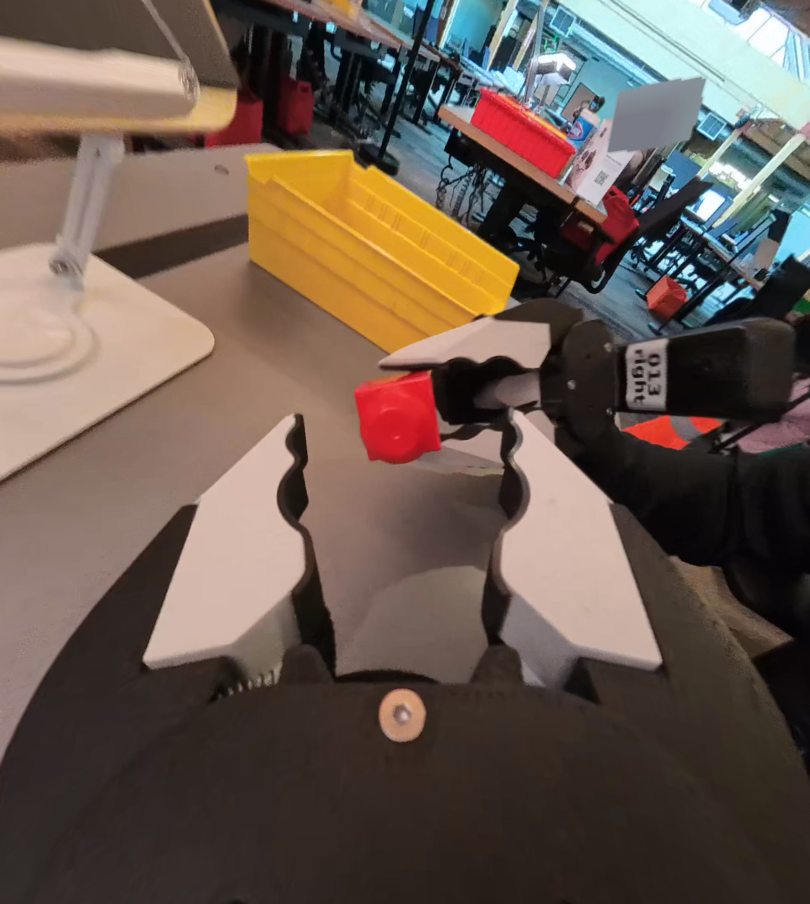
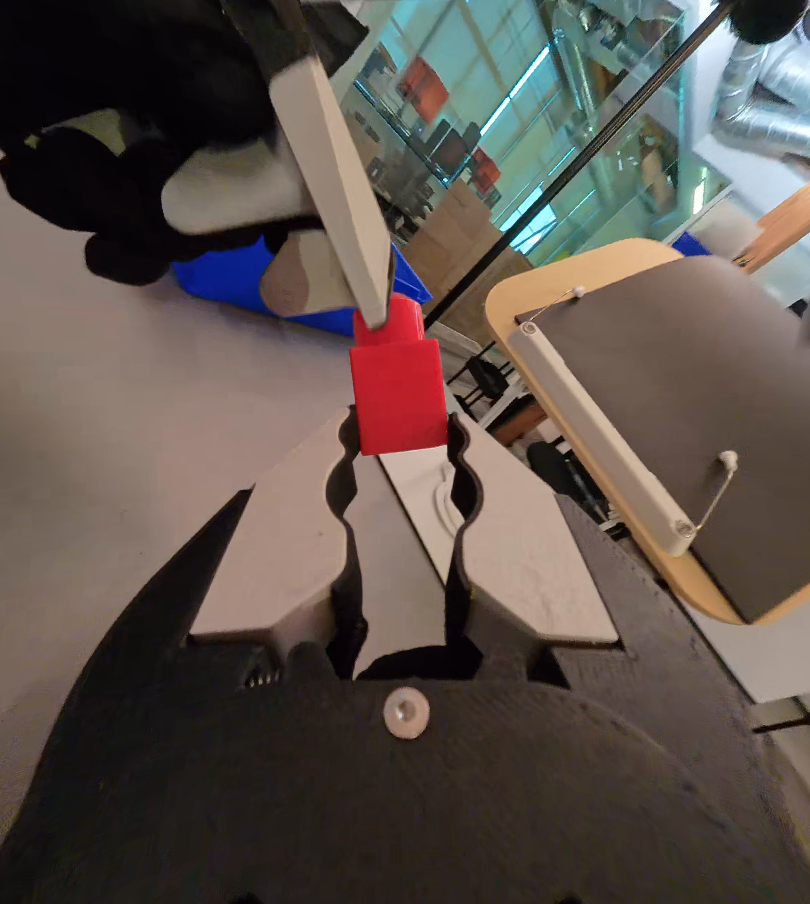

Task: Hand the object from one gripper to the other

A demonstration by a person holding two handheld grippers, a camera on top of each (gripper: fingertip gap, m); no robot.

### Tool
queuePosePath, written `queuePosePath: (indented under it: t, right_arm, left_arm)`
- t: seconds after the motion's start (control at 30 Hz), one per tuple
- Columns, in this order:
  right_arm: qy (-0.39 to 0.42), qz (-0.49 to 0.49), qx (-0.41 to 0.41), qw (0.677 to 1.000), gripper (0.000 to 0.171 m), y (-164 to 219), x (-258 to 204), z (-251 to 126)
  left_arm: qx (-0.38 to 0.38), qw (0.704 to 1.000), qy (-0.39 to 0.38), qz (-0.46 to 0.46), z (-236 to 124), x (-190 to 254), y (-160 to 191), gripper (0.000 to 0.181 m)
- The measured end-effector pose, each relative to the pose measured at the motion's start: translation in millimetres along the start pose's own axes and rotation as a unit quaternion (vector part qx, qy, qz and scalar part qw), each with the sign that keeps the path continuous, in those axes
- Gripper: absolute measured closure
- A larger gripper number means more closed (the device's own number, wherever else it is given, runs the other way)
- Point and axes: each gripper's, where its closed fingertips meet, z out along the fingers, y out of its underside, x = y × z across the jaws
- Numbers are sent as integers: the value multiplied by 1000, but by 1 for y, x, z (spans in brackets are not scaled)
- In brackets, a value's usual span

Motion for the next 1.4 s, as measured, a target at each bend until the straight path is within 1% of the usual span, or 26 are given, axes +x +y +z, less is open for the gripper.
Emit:
queuePosePath:
  t: [0.07, 0.13, 0.17, 0.27, 0.3, 0.43, 0.5, 0.53, 0.57, 0.6, 0.67, 0.73, 0.8, 0.93, 1.0, 1.1, 1.23, 1.27, 1.3, 1.4]
  right_arm:
    - [9, -27, -3, 1000, 137, -2, -2, 0]
    - [15, -58, -8, 998, 137, -4, -5, 0]
    - [17, -70, -9, 997, 137, -5, -6, 0]
    - [17, -90, -6, 996, 137, -9, -11, 0]
    - [17, -88, -3, 996, 137, -10, -11, 0]
    - [0, -77, 7, 997, 137, -12, -16, 0]
    - [-25, -48, 34, 998, 124, -20, -19, -3]
    - [-50, -28, 48, 997, 118, -24, -23, -5]
    - [-74, -14, 58, 995, 114, -26, -26, -8]
    - [-94, -6, 67, 993, 111, -28, -29, -11]
    - [-143, 8, 86, 986, 105, -34, -38, -19]
    - [-187, 17, 109, 976, 105, -45, -48, -29]
    - [-212, 1, 121, 970, 102, -54, -59, -35]
    - [-250, -46, 107, 961, 92, -55, -86, -36]
    - [-261, -61, 102, 958, 92, -56, -99, -34]
    - [-275, -74, 102, 953, 90, -58, -113, -32]
    - [-275, -89, 93, 953, 96, -56, -121, -29]
    - [-276, -89, 91, 953, 97, -54, -122, -28]
    - [-276, -89, 89, 953, 102, -53, -123, -27]
    - [-277, -93, 82, 953, 104, -50, -125, -25]
  left_arm:
    - [-7, 1000, -6, -27, 7, -7, 11, 103]
    - [4, 998, 32, -50, 11, 2, 13, 111]
    - [8, 998, 38, -56, 12, 3, 14, 116]
    - [25, 997, 49, -54, 13, 5, 14, 142]
    - [35, 996, 56, -58, 12, 5, 13, 146]
    - [31, 996, 64, -54, 11, 6, 16, 146]
    - [29, 995, 85, -54, 8, 10, 16, 146]
    - [20, 994, 96, -48, 6, 12, 17, 146]
    - [5, 992, 118, -39, 3, 18, 19, 146]
    - [-23, 988, 148, -36, -1, 25, 23, 146]
    - [-89, 979, 182, -13, -7, 33, 36, 146]
    - [-157, 965, 210, 7, -12, 38, 49, 146]
    - [-214, 950, 228, 26, -16, 40, 57, 147]
    - [-324, 900, 283, 62, -29, 52, 78, 147]
    - [-372, 875, 302, 72, -34, 57, 88, 147]
    - [-428, 844, 314, 77, -37, 60, 100, 147]
    - [-475, 812, 329, 81, -42, 65, 110, 146]
    - [-481, 807, 334, 81, -42, 67, 112, 146]
    - [-486, 804, 334, 83, -41, 67, 113, 146]
    - [-502, 795, 328, 95, -42, 65, 119, 146]
